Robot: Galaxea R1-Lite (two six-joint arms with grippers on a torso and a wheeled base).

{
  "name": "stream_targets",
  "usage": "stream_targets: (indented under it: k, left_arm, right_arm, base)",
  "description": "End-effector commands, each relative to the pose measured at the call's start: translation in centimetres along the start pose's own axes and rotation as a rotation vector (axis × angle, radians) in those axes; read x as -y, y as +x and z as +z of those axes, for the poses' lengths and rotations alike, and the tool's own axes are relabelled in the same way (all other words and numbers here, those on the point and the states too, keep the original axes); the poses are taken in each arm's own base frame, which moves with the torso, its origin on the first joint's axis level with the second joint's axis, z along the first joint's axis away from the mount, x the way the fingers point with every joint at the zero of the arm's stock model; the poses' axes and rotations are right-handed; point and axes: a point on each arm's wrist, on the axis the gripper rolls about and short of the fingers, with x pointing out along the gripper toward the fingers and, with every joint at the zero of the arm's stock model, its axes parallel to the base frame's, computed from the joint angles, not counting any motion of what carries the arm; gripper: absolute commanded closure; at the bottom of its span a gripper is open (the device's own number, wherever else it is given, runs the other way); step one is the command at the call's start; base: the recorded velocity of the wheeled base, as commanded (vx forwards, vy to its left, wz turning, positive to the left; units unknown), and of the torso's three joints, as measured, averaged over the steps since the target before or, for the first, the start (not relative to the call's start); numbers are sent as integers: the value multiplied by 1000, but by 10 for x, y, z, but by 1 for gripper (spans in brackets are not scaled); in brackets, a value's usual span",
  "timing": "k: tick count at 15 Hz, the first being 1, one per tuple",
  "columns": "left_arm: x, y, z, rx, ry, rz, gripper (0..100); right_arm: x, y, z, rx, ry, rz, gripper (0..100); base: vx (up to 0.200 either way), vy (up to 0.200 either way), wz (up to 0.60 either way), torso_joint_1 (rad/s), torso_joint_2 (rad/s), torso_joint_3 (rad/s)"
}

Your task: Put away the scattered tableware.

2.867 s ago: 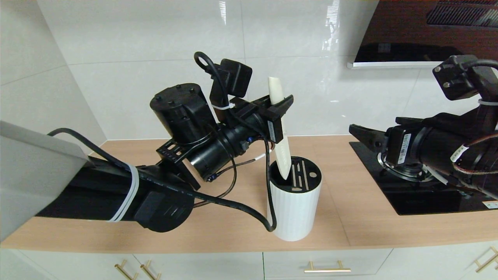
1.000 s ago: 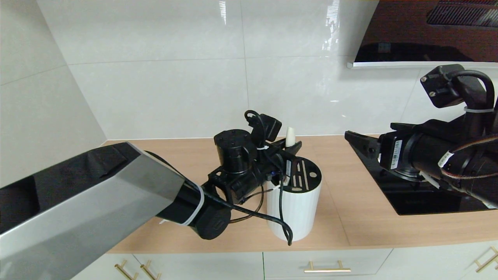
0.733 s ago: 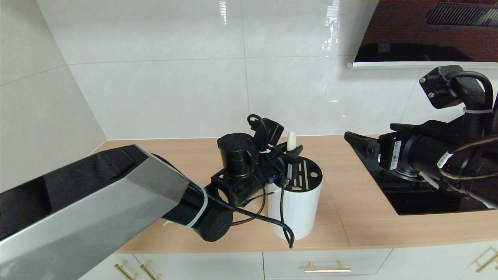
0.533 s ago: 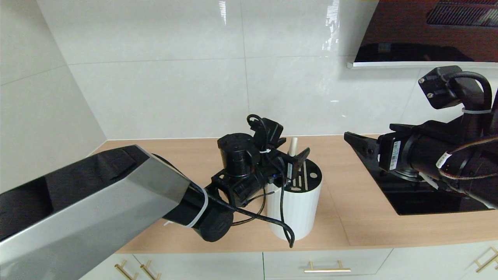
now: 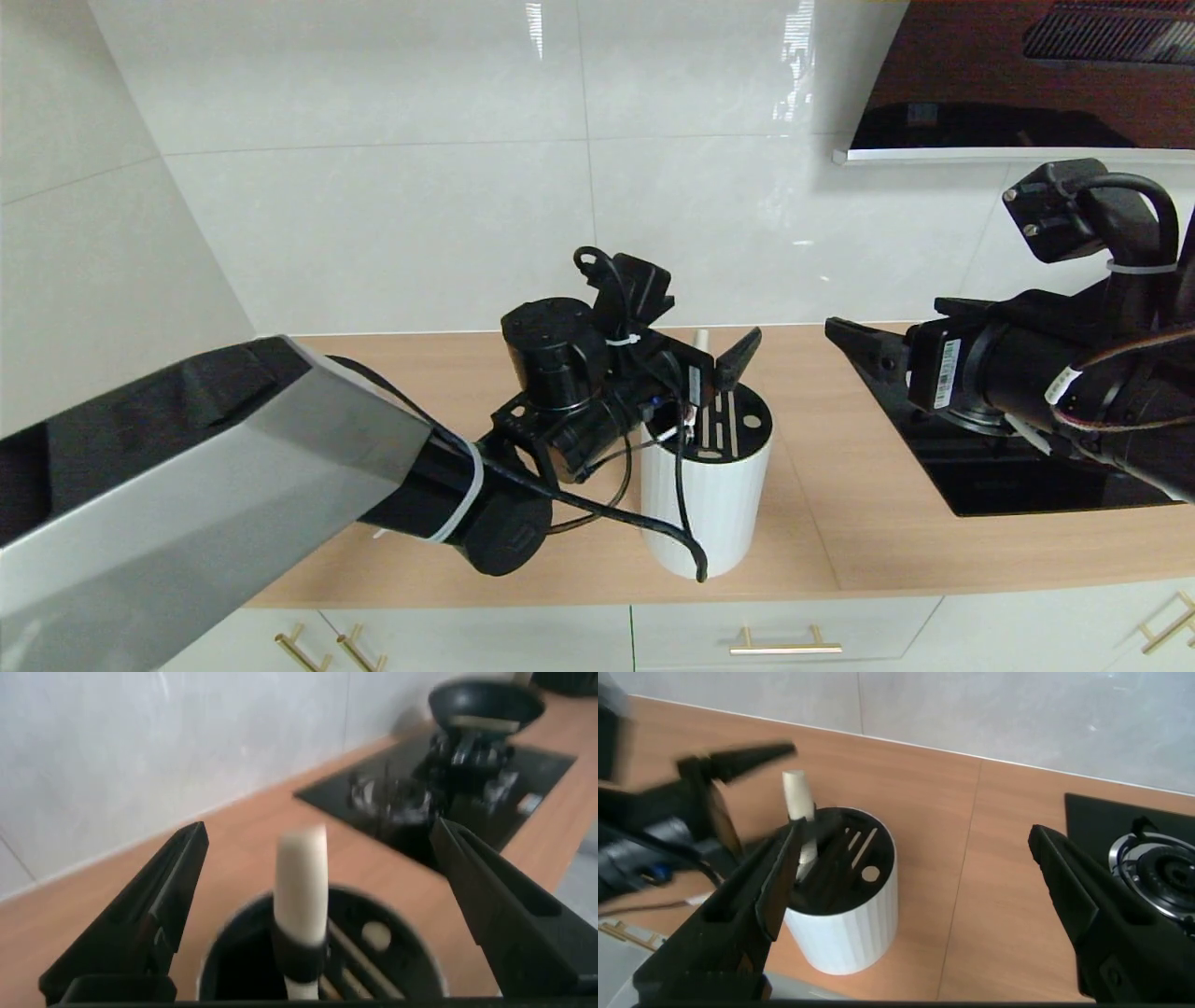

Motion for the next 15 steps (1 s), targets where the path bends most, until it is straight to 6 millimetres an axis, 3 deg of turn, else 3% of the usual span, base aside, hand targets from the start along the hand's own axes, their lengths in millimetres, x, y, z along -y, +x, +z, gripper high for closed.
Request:
stream_targets:
  k: [1, 2, 3, 5, 6, 7, 8, 9, 10, 13, 15]
  left_arm:
    - [-5, -22, 70, 184, -4, 24, 0]
    - [-8, -43, 96, 245, -2, 40, 0]
    - [-9, -58, 110, 272, 2, 46, 0]
    - [-12, -125, 144, 309, 16, 77, 0]
    - [-11, -142, 148, 308, 18, 83, 0]
    - [-7, -186, 150, 279, 19, 94, 0]
    - [-5, -215, 148, 245, 11, 102, 0]
    - [-4, -228, 148, 231, 2, 106, 0]
    - [0, -272, 150, 197, -57, 121, 0]
    - [1, -337, 154, 147, -95, 265, 0]
    - [7, -365, 153, 151, -83, 318, 0]
  right_arm:
    - [1, -3, 3, 12, 7, -2, 0]
    - [4, -10, 5, 27, 12, -2, 0]
    - [6, -15, 6, 37, 16, 0, 0]
    - [18, -43, -2, 52, 21, -2, 0]
    - [22, -53, -4, 61, 23, -1, 0]
    - [34, -82, -14, 88, 22, -1, 0]
    - [44, -104, -18, 129, 22, -6, 0]
    - [50, -114, -20, 150, 32, -22, 0]
    - [73, -135, -34, 184, 42, -181, 0]
    - [90, -178, -64, 264, 55, -377, 0]
    - [92, -197, -72, 302, 34, -449, 0]
  base:
    - [0, 0, 0, 0, 0, 0]
    - [0, 0, 0, 0, 0, 0]
    - [0, 0, 0, 0, 0, 0]
    - [0, 0, 0, 0, 0, 0]
    - [0, 0, 0, 0, 0, 0]
    - [0, 0, 0, 0, 0, 0]
    - [0, 0, 0, 0, 0, 0]
    - [0, 0, 0, 0, 0, 0]
    - [0, 0, 0, 0, 0, 0]
    - [0, 0, 0, 0, 0, 0]
    - [0, 0, 0, 0, 0, 0]
